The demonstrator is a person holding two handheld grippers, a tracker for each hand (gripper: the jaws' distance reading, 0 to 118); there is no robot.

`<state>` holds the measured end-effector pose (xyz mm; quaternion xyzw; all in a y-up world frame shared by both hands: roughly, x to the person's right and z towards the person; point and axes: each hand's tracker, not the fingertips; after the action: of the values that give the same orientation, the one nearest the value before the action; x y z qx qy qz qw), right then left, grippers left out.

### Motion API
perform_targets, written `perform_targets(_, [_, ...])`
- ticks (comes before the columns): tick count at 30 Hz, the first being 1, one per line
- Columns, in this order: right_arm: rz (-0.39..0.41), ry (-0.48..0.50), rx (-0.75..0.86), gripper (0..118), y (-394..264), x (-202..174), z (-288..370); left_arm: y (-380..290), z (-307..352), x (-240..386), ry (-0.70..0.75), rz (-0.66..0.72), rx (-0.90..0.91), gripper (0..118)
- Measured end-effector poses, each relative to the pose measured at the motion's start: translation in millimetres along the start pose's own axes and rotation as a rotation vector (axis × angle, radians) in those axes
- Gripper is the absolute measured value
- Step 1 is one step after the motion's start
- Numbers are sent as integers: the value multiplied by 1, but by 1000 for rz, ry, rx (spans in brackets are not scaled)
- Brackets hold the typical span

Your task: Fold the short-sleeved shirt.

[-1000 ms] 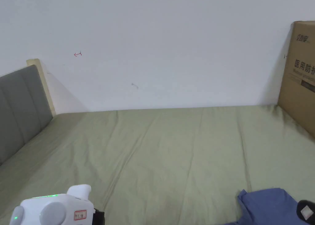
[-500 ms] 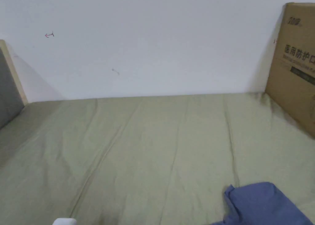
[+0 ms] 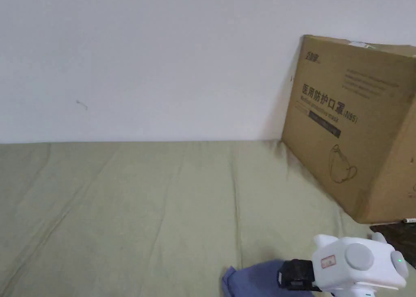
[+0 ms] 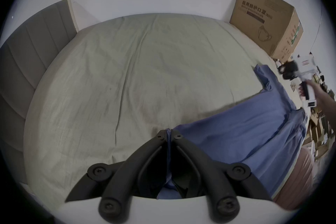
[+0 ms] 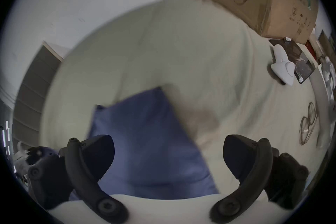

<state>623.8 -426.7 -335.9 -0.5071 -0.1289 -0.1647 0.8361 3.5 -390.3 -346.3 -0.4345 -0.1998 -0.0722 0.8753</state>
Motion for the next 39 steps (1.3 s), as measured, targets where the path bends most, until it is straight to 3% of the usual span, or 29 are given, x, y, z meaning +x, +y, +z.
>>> perform_targets(2, [-20,5,-91,117,2,-1,-23,1,6,-2,-16,59,12,1])
perform_targets(4, [-33,36,-150,106,3,0,-33,3,3,-7,-28,96,-2,1])
perform_targets(5, [22,-29,-127,100,-8,-5,-29,3,3,-8,-24,101,-4,1])
perform_targets(7, [120,-58,-61,61,-15,-14,-14,3,1,-9,-26,108,-8,1])
perform_targets(9, [141,18,-52,0,-20,-16,-1,5,-5,-12,-24,110,-20,1])
perform_targets(10, [107,102,-79,0,-21,-15,1,6,-7,-12,-31,118,-25,1])
perform_targets(11, [106,41,-62,0,-23,-17,10,7,-8,-13,-39,134,-29,1])
perform_targets(14, [73,98,43,0,-25,-16,34,12,-12,-17,-31,187,-20,1])
perform_targets(18, [-57,171,255,0,-28,-7,86,26,6,-20,-45,213,130,1])
perform_targets(22, [-42,151,325,0,-42,-1,125,37,30,-17,-61,162,184,1])
perform_targets(28, [-54,186,273,0,-124,22,174,9,56,-20,-143,78,64,1])
perform_targets(33, [-58,195,51,0,-219,35,190,-48,74,-19,-159,31,-102,1])
perform_targets(39, [-18,145,-38,0,-257,34,176,-93,59,-23,-222,130,-275,1])
